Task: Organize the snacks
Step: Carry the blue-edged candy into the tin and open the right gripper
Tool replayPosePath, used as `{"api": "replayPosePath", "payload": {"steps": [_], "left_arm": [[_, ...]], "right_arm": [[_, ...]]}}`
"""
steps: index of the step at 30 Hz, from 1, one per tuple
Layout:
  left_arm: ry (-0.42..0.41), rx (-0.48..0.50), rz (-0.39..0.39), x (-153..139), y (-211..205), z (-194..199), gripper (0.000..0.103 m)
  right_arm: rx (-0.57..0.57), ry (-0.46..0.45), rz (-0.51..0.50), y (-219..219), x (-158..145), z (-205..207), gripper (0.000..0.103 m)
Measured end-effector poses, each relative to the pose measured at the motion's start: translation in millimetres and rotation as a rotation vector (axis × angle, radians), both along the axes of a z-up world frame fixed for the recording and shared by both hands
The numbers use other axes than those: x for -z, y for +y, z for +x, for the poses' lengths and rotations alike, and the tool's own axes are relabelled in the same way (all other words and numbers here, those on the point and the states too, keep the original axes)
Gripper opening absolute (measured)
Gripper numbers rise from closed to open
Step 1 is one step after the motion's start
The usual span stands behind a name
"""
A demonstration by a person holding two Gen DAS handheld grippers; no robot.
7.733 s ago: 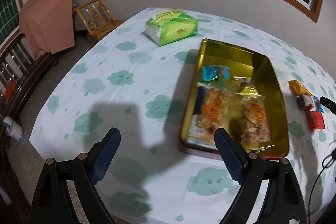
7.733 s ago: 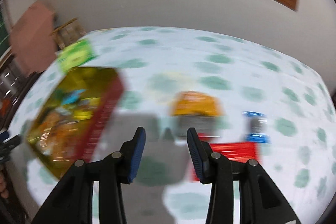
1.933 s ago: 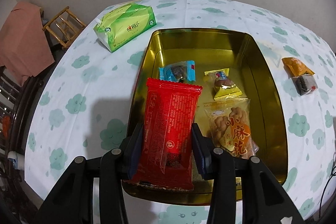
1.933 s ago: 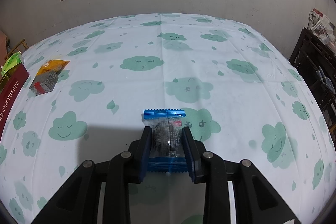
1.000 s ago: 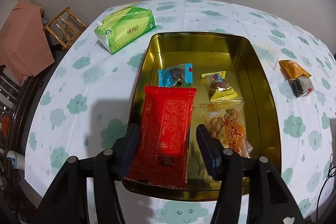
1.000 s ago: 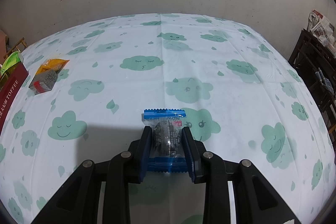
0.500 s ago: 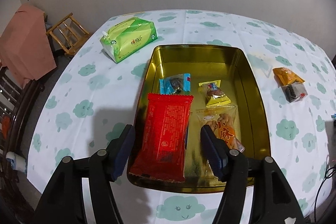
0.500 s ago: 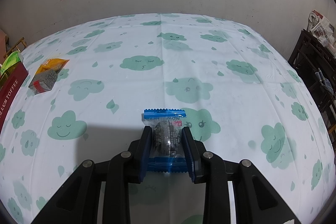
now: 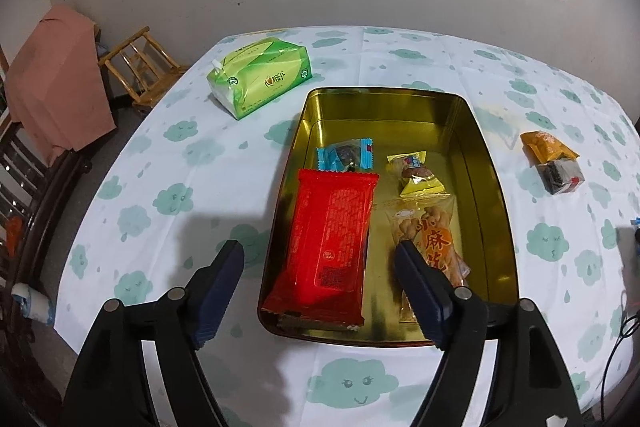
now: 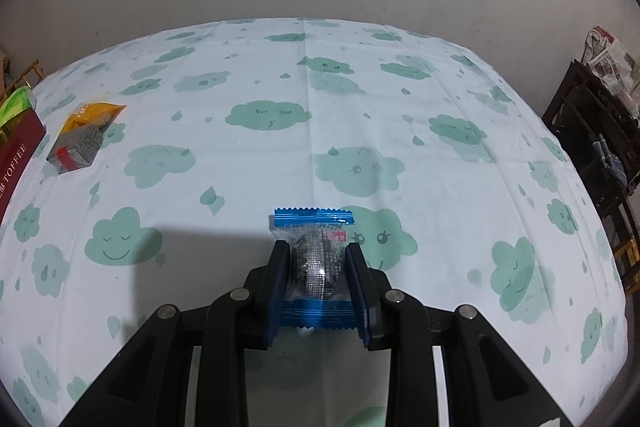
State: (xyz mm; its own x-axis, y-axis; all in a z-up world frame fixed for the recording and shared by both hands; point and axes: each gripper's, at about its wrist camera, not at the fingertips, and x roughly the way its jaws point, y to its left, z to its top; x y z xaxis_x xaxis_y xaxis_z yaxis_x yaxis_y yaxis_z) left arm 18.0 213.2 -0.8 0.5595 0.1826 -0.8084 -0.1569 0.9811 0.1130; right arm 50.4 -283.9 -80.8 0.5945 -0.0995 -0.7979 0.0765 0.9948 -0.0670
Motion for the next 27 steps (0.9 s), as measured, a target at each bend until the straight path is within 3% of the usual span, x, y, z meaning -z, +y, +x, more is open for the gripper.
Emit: {"api": "replayPosePath", "payload": {"steps": [13,27], "left_arm": [[-0.014,-0.024,0.024,8,2,0,0.085],[-0.018,-0.017,0.015,9,1,-7,0.087]], "right_arm": [[0.022,-0.001,-0.027,28,-16,12,0.026],[-0.237,-0.039,0.044,143,-52,20,0.026]]}}
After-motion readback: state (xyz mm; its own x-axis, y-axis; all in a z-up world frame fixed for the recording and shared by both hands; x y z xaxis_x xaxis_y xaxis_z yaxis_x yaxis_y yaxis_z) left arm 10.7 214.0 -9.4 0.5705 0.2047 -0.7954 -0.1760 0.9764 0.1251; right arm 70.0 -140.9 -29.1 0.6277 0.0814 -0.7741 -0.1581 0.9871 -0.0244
